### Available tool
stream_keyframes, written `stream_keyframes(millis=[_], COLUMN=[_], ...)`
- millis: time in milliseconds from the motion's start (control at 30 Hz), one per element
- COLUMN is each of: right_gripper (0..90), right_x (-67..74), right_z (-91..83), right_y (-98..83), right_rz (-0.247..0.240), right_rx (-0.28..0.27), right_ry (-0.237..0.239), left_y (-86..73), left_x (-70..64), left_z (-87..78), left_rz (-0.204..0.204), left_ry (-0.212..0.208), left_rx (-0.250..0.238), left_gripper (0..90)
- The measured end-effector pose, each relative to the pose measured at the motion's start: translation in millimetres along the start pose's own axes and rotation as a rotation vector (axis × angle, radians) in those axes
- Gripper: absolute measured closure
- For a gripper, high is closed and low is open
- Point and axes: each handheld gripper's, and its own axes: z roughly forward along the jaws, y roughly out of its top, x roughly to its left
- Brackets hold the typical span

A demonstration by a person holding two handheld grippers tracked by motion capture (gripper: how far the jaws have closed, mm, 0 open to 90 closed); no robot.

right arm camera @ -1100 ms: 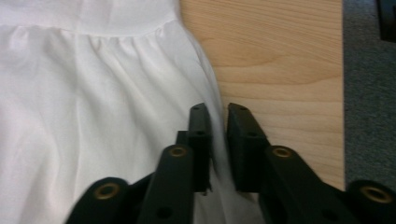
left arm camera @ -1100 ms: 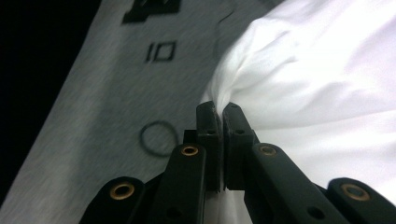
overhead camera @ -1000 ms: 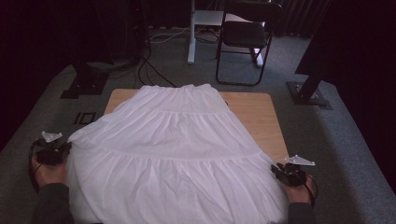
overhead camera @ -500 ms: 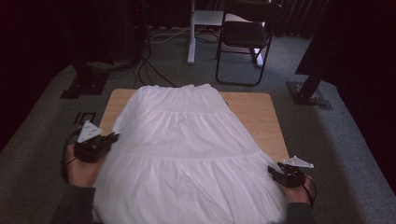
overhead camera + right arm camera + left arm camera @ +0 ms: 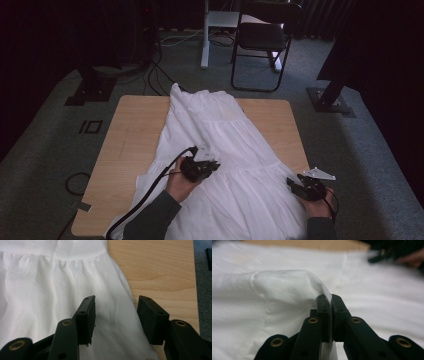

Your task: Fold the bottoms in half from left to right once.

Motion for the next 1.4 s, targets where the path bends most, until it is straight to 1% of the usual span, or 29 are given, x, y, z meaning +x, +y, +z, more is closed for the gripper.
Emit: stream_keyframes(millis=[33,100,167,267,300,333,367,500,533,567,600,633,667,767,800,833,867,900,933,1033,1067,1100,1133,1167,1200,1267,1333,1367,1400], right_gripper=[48.5,47.8,46.6,44.1,43.9,43.9,43.9,43.8,43.5,43.5,43.4,43.4,43.2,43.2,43.2,43.2,43.2,43.2,43.3,43.4,43.4,43.4,43.4,43.4,43.4,43.4,43.4,43.4,43.6], right_x=[0.0,0.1,0.5,1.4,2.2,4.3,5.5,20.1,24.3,24.3,31.8,31.8,36.6,39.9,39.1,37.8,36.5,36.5,33.0,30.8,29.3,29.3,30.3,31.2,32.2,33.7,34.2,34.2,35.2], right_z=[0.0,0.0,-0.2,-0.9,-1.8,-3.7,-5.4,-18.3,-20.2,-20.2,-21.7,-21.7,-21.3,-19.7,-19.2,-18.8,-18.6,-18.6,-18.2,-18.0,-16.9,-16.9,-15.3,-14.5,-13.9,-13.4,-13.3,-13.3,-13.8], right_y=[0.1,0.3,0.5,2.3,3.4,5.2,6.5,17.4,19.9,19.9,23.6,23.6,25.1,25.1,24.6,24.0,23.4,23.4,22.5,22.1,22.6,22.6,23.1,23.3,23.6,24.3,24.8,24.8,25.3], right_rz=[-0.001,-0.001,-0.003,0.001,-0.004,-0.007,-0.011,-0.055,-0.072,-0.072,-0.108,-0.108,-0.133,-0.149,-0.149,-0.146,-0.137,-0.137,-0.123,-0.112,-0.108,-0.108,-0.111,-0.116,-0.124,-0.134,-0.134,-0.134,-0.134], right_rx=[0.001,0.003,0.007,0.027,0.038,0.045,0.041,-0.008,-0.014,-0.014,-0.021,-0.021,-0.012,-0.004,-0.001,0.000,0.001,0.001,0.001,0.000,-0.001,-0.001,0.002,0.004,0.004,0.007,0.006,0.006,0.006], right_ry=[0.000,0.001,0.002,-0.011,-0.023,-0.042,-0.044,-0.036,-0.035,-0.035,-0.037,-0.037,-0.037,-0.038,-0.037,-0.039,-0.037,-0.037,-0.038,-0.038,-0.032,-0.032,-0.031,-0.031,-0.034,-0.037,-0.038,-0.038,-0.037], left_y=[0.0,-2.1,-0.8,-3.2,-3.2,-10.0,-15.3,-35.8,-48.0,-48.0,-61.4,-61.4,-74.3,-85.6,-97.9,-97.9,-107.3,-107.3,-114.0,-117.7,-122.8,-122.8,-129.8,-132.1,-132.8,-128.5,-118.2,-118.2,-101.9], left_x=[0.0,6.6,11.1,16.0,16.0,19.4,21.1,28.6,33.5,33.5,38.7,38.7,43.6,48.4,57.1,57.1,65.8,65.8,69.6,67.5,69.1,69.1,72.3,71.5,69.2,62.3,52.9,52.9,42.5], left_z=[0.0,-0.7,-18.0,-48.7,-48.7,-68.7,-77.2,-94.7,-98.1,-98.1,-97.2,-97.2,-91.5,-84.0,-75.9,-75.9,-69.8,-69.8,-63.0,-56.5,-50.7,-50.7,-45.3,-44.3,-46.9,-54.9,-65.3,-65.3,-75.9], left_rz=[0.000,-0.010,0.009,0.044,0.044,0.062,0.070,0.050,0.026,0.026,-0.020,-0.020,-0.048,-0.052,-0.086,-0.086,-0.143,-0.143,-0.172,-0.158,-0.191,-0.191,-0.227,-0.218,-0.210,-0.181,-0.132,-0.132,-0.080], left_ry=[0.000,0.041,0.101,0.184,0.184,0.245,0.266,0.298,0.295,0.295,0.273,0.273,0.266,0.260,0.224,0.224,0.156,0.156,0.101,0.074,0.021,0.021,0.008,0.021,0.001,0.003,0.001,0.001,-0.005], left_rx=[0.000,-0.003,-0.021,-0.023,-0.023,-0.004,0.004,0.051,0.073,0.073,0.085,0.085,0.113,0.131,0.132,0.132,0.127,0.127,0.129,0.123,0.097,0.097,0.120,0.139,0.125,0.093,0.068,0.068,0.042], left_gripper=[76.6,63.0,55.0,51.3,51.1,50.0,49.0,48.1,48.0,47.3,46.9,46.4,45.9,44.0,42.8,41.1,38.3,36.3,33.4,27.0,26.5,26.8,32.5,47.5,62.6,82.5,88.7,89.1,89.2])
